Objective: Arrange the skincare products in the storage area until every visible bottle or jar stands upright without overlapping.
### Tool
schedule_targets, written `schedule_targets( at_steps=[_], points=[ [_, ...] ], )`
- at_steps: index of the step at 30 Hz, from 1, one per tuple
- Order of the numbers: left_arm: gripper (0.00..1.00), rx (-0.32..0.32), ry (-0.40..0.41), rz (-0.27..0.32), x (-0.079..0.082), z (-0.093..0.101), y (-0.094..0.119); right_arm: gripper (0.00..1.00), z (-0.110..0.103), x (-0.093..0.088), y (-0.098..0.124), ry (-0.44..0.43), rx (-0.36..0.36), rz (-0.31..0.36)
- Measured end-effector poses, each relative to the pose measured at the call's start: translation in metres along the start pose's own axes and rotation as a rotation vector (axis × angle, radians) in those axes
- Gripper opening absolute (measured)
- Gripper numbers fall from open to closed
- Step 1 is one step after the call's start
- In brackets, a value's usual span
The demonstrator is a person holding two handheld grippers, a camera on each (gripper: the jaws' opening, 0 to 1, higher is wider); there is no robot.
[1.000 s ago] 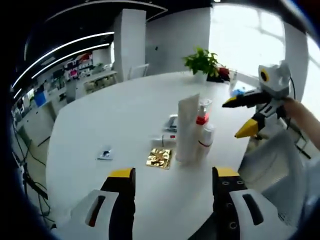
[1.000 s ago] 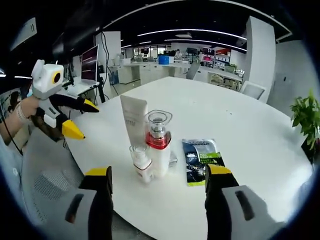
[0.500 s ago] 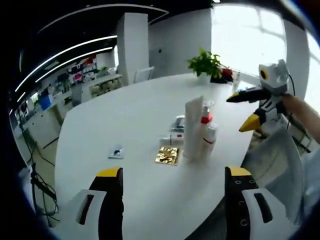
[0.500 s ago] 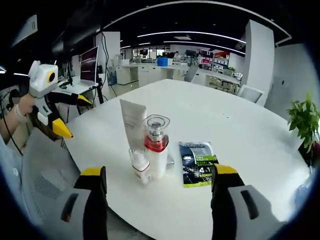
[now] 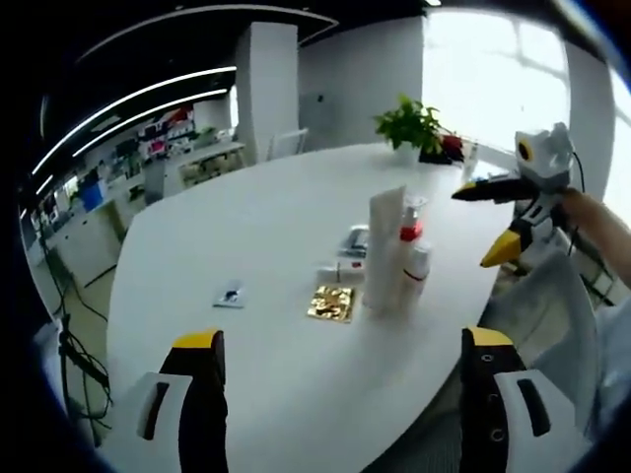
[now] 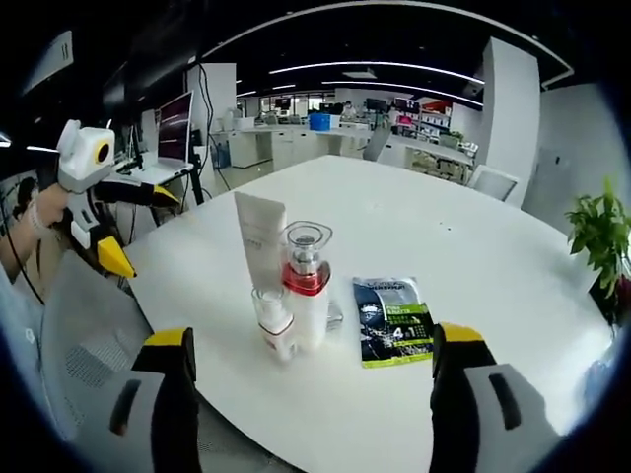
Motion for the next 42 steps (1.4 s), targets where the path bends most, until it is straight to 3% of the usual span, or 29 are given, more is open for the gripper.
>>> schedule_targets(
  at_steps=[12, 20, 34, 42],
  points=[
    [0.97, -0.044, -0.005, -0.018, -0.001, 0.008, -0.008, 1.0, 0.011, -0.011, -0.006, -0.018, 0.013, -0.046],
    [0.97, -0.052, 0.004, -0.029, -0.004, 0.008, -0.013, 1.0, 0.021, -0.011, -0.009, -0.038, 0.006, -0.036],
    [0.97, -0.04, 0.038, -0.048, -0.009, 0.002, -0.02, 1.0, 0.061, -0.01, -0.017, -0.04, -0.017, -0.053],
    [0.97, -0.038, 0.056, -0.049, -0.012, 0.0, -0.022, 0.89, 0.092, -0.004, -0.029, -0.039, -0.047, -0.07]
  ],
)
Point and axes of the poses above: the point that each gripper's makers call its tool centre point, and the gripper's own axes: y roughly backward along the fingers, z roughly to its right, x roughly out of its top, the point moved 5 cm from there along y, roughly backward along the fingers, and after that the axes turned 7 degrees about -y, right-handed, at the moved point
